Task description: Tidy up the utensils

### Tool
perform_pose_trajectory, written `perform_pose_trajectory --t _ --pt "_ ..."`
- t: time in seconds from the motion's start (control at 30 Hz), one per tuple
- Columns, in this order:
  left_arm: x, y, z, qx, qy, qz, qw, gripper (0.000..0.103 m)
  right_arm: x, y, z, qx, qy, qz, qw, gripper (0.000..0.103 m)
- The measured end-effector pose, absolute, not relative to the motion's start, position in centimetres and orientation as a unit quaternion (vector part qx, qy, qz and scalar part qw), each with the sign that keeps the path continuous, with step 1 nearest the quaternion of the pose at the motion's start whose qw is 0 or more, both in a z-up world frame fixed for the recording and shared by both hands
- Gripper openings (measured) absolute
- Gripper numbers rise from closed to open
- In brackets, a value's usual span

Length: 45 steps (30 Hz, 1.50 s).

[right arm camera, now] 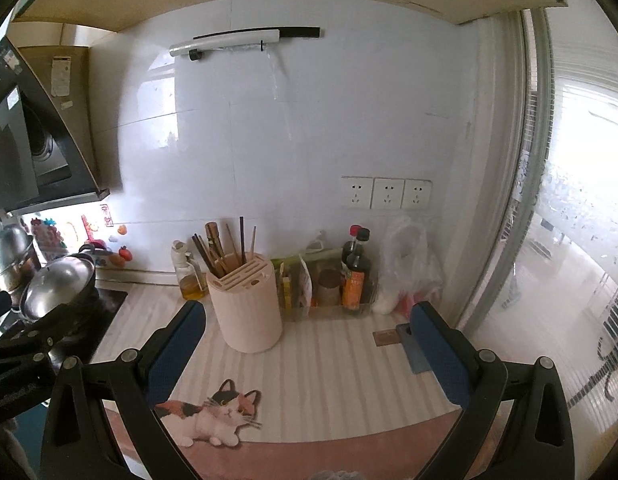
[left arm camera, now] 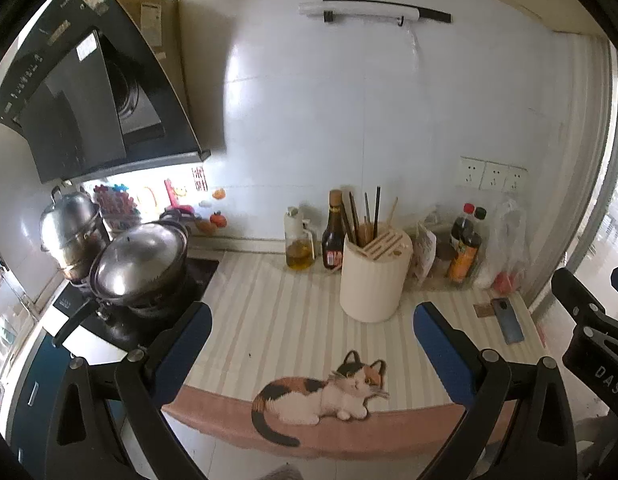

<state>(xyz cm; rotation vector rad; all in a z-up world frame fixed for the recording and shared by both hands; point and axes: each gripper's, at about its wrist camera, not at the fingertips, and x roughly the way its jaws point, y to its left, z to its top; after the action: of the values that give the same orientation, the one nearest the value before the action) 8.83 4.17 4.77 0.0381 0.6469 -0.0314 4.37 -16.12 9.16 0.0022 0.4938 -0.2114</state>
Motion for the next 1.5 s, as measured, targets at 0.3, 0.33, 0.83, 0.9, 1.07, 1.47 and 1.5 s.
perform_pose_trajectory --t 0.3,0.33,0.83,0.9,1.07,1.47,1.5 --pt "9.1 5.1 5.7 0.027 0.328 -0.023 0.944 0.103 4.7 -15.0 10.3 0.003 0.276 -0.112 0.955 0.103" --pt "9.2 5.2 5.8 0.028 0.327 -0.021 0.944 0.103 4.6 -14.9 10.4 0.002 0.276 -0.113 0.955 0.103" --pt "9.9 5.6 5.3 0.026 0.332 -0.008 0.943 0.103 5.5 -14.3 10.6 -0.009 0.280 -0.113 0.953 0.103" --pt "9.9 5.6 5.3 0.026 0.332 -0.008 0.943 0.103 5.6 -14.3 10.6 -0.008 0.282 -0.112 0.953 0.103" --pt "10.1 5.4 5.3 0.029 0.330 -0.010 0.943 0.103 5.9 -14.6 10.2 -0.007 0.284 -0.115 0.952 0.103" --pt "10.3 5.1 5.1 0.031 0.334 -0.011 0.942 0.103 6.0 -14.8 9.9 -0.011 0.288 -0.112 0.951 0.103" --pt "10.2 5.2 5.1 0.030 0.334 -0.012 0.942 0.103 6.0 -14.8 9.8 -0.011 0.288 -0.112 0.951 0.103"
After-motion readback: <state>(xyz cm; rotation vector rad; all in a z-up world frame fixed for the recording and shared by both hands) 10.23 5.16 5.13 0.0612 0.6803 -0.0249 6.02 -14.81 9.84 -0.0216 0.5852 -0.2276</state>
